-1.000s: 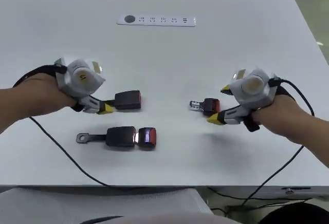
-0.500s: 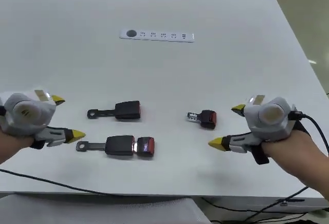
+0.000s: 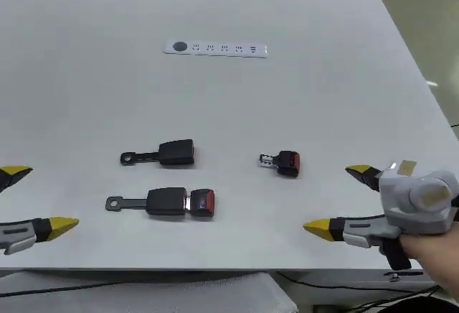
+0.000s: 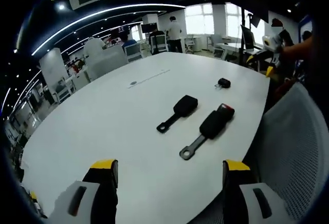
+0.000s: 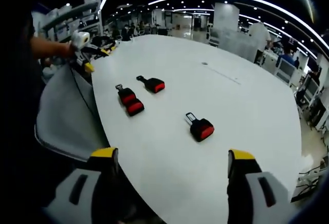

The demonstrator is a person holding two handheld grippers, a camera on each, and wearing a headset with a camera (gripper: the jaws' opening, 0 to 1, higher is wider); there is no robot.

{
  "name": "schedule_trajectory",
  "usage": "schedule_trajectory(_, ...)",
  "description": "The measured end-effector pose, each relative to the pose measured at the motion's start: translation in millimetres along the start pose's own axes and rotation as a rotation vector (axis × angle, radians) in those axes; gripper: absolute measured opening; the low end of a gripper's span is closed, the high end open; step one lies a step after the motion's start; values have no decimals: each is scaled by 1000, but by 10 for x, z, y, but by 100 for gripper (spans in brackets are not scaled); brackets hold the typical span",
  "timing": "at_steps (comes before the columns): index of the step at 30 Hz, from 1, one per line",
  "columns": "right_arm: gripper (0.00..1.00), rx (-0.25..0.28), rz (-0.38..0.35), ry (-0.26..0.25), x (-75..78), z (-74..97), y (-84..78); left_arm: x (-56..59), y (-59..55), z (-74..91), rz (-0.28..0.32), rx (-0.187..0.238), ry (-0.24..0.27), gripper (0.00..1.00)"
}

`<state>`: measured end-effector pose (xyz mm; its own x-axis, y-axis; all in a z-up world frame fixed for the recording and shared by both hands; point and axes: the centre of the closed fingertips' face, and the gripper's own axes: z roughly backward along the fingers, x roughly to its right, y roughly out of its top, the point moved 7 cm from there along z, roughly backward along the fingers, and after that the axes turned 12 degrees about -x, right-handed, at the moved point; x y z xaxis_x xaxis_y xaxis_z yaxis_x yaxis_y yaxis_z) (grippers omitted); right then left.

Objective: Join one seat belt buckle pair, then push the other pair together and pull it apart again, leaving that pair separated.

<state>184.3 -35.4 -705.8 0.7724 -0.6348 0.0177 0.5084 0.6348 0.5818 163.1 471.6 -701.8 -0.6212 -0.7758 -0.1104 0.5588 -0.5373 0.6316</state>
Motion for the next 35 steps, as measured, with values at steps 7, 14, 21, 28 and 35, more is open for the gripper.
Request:
schedule_trajectory(7,100,63,32,-44,0,38,-9,-50,52,31,42,57,14,100)
schedule_trajectory(14,100,56,59,-47,-13,10,42,-80,76,4,19,43,11,100)
schedule_trajectory(21,100,55,76,-58,-3,-1,77,-52,94,13,-1,44,17,100)
schedule_trajectory(28,100,57,73,-52,-24,0,80,-56,98,28,0,48,21,99)
schedule_trajectory(35,100,57,60,-63,-5,9,61,-14,99,35,-12,41,15,98)
